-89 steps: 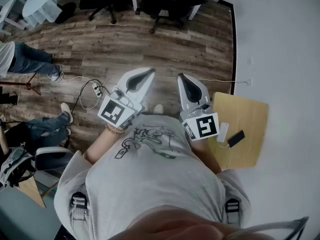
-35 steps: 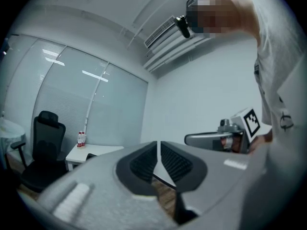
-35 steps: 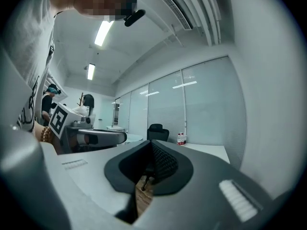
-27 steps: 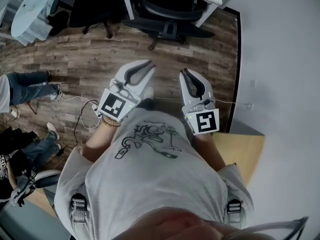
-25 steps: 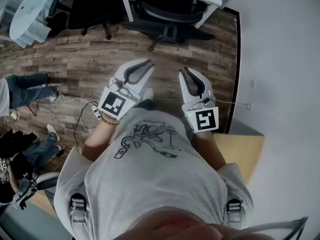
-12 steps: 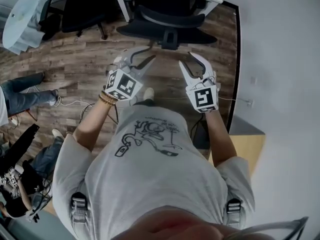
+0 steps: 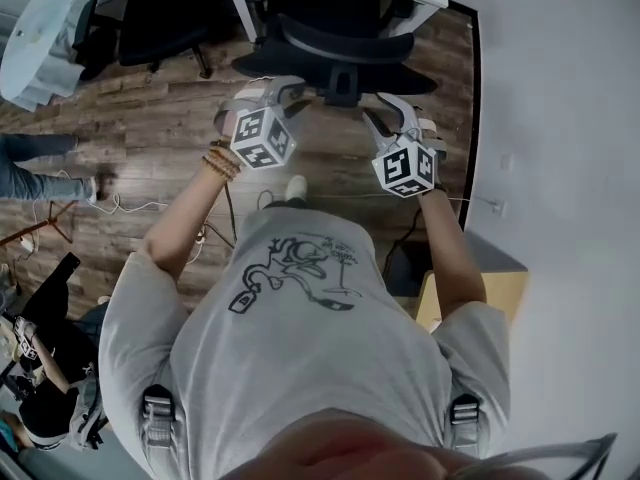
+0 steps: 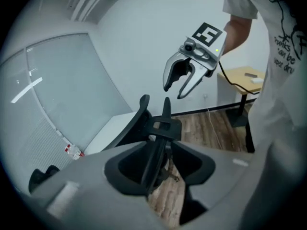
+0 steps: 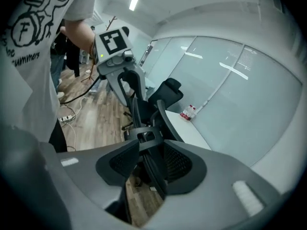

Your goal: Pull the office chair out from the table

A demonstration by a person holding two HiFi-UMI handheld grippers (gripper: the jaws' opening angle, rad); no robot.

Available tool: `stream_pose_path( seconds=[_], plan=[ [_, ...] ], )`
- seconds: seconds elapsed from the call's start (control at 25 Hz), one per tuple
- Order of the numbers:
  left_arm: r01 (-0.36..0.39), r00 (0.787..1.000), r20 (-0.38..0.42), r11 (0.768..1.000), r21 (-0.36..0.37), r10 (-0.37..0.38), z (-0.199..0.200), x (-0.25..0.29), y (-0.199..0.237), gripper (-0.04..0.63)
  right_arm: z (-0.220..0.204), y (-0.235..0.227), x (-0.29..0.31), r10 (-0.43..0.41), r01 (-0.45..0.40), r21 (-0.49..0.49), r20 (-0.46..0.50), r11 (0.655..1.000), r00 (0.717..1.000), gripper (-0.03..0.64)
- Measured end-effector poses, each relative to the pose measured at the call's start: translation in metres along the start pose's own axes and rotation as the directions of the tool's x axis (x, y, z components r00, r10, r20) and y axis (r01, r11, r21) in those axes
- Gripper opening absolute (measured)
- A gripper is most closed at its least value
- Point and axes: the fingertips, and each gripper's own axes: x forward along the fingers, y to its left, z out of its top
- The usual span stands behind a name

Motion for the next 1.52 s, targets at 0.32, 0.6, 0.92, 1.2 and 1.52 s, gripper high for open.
stream_pose_path(
  seconds=[0.32, 0.6, 0.92, 1.2, 1.52],
  plan=[
    [0.071, 0.992, -0.107, 0.992, 0.108, -0.059, -0.020, 0.045, 0.000, 0.195, -0.046, 0.008, 0.049, 0.070, -0.086, -0.112, -0.139, 0.990, 0.988, 0.175],
    [0.127, 0.973, -0.212, 0.975, 0.182, -0.087, -0.041, 0.082, -0.003, 0.223, -0.076, 0.003, 0.081, 0.097, -0.143, -0.202, -0.221, 0.969, 0.970, 0.183],
    [0.173, 0.954, -0.277, 0.965, 0.198, -0.114, -0.062, 0.103, -0.002, 0.181, -0.107, 0.009, 0.111, 0.127, -0.221, -0.284, -0.313, 0.933, 0.941, 0.181],
    [0.180, 0.953, -0.283, 0.957, 0.229, -0.112, -0.067, 0.106, -0.003, 0.106, -0.110, 0.009, 0.115, 0.119, -0.228, -0.319, -0.326, 0.920, 0.938, 0.115],
    [0.178, 0.950, -0.294, 0.955, 0.238, -0.104, -0.066, 0.105, -0.010, 0.098, -0.113, 0.014, 0.111, 0.118, -0.232, -0.316, -0.340, 0.920, 0.933, 0.109]
  ],
)
